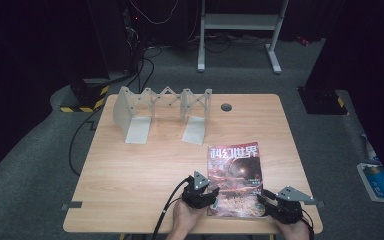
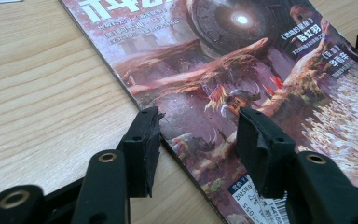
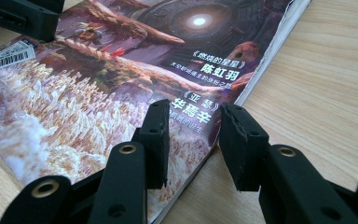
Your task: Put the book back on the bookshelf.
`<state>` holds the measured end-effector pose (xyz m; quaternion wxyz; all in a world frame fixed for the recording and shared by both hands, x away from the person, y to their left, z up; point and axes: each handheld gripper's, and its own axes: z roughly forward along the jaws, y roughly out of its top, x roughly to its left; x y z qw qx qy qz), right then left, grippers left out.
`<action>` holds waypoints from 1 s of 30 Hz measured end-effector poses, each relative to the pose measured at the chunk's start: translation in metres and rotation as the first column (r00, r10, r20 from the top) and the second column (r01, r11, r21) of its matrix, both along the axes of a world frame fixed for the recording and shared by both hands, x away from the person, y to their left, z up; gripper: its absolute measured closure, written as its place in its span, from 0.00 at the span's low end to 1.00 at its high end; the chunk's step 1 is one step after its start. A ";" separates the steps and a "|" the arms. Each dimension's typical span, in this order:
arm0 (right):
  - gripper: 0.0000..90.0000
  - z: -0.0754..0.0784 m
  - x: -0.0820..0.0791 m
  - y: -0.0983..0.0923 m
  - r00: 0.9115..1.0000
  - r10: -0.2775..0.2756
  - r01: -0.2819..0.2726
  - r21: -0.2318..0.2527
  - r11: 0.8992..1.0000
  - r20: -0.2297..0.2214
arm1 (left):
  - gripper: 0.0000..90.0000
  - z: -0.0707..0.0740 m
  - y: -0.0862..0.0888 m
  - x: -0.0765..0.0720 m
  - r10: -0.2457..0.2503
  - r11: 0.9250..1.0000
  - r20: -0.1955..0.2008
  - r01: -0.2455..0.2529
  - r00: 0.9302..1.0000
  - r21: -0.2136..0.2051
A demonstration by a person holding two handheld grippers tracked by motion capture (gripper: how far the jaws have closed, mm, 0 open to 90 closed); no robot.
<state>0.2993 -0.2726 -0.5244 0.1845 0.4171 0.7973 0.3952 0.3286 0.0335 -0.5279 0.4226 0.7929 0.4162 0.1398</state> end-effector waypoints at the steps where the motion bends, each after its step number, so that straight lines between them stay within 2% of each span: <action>1: 0.70 0.000 0.000 0.001 1.000 0.001 -0.001 0.002 1.000 -0.001 | 0.55 0.000 0.001 -0.001 0.003 1.000 -0.004 -0.003 1.000 -0.005; 4: 0.70 -0.001 0.000 0.004 1.000 0.009 -0.009 0.007 1.000 0.000 | 0.55 -0.001 0.005 -0.001 0.003 1.000 0.008 -0.003 1.000 0.001; 10: 0.70 -0.001 0.002 0.012 1.000 0.028 -0.028 0.006 1.000 -0.001 | 0.55 -0.002 0.015 -0.005 0.024 1.000 0.004 -0.024 1.000 -0.017; 13: 0.70 -0.001 0.003 0.016 0.999 0.037 -0.037 0.005 0.999 0.002 | 0.55 -0.002 0.020 -0.007 0.028 1.000 0.012 -0.028 1.000 -0.003; 23: 0.70 0.000 0.006 0.032 0.998 0.068 -0.068 -0.003 0.998 -0.001 | 0.55 -0.002 0.035 -0.011 0.053 0.999 0.012 -0.053 0.999 -0.006; 30: 0.70 0.001 0.010 0.046 0.995 0.098 -0.098 -0.017 0.995 -0.002 | 0.55 0.000 0.048 -0.011 0.067 0.998 -0.003 -0.067 0.998 0.000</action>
